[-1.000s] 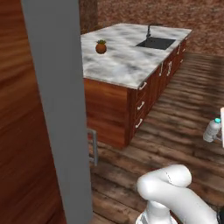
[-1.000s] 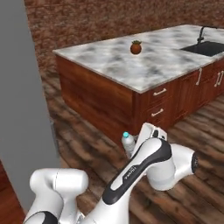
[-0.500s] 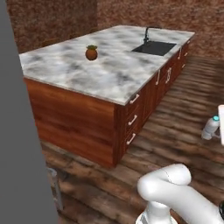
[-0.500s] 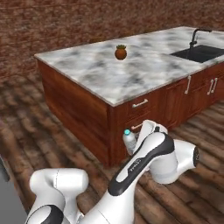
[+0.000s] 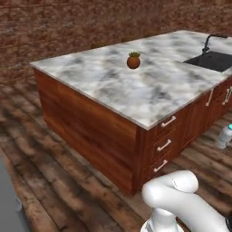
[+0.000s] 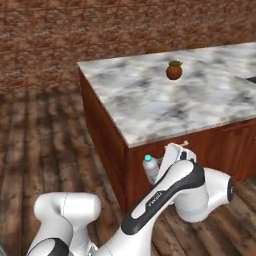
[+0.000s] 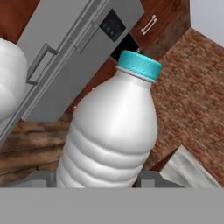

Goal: Take the bottled waters from the counter and place them in the freezer to freeze. Close the freezer door after placing the bottles.

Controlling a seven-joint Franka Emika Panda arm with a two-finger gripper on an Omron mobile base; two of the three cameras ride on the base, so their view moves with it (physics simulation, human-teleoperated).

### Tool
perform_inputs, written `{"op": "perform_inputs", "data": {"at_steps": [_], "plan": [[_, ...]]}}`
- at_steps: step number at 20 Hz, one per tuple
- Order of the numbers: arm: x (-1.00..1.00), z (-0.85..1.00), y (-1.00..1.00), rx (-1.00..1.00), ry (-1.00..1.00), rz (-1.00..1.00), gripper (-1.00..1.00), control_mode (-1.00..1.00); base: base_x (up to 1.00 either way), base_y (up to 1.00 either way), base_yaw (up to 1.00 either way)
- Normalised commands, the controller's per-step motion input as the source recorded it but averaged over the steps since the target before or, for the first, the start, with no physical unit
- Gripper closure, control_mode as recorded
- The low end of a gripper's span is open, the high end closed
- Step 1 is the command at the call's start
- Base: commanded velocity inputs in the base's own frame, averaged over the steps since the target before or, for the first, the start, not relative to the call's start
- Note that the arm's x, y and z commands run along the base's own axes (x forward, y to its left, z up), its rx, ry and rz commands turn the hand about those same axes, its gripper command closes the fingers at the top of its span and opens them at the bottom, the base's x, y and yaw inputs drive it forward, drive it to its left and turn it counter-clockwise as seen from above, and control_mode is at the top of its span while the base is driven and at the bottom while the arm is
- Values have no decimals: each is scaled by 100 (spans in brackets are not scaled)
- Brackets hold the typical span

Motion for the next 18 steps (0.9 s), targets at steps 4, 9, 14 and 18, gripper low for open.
{"op": "perform_inputs", "data": {"at_steps": [4, 9, 14, 18], "plan": [[0, 0, 0, 0, 0, 0, 100, 100, 76, -31, 62], [0, 0, 0, 0, 0, 0, 100, 100, 65, 12, 57], [0, 0, 0, 0, 0, 0, 100, 100, 76, 11, 46], [0, 0, 0, 0, 0, 0, 100, 100, 83, 8, 34]]}}
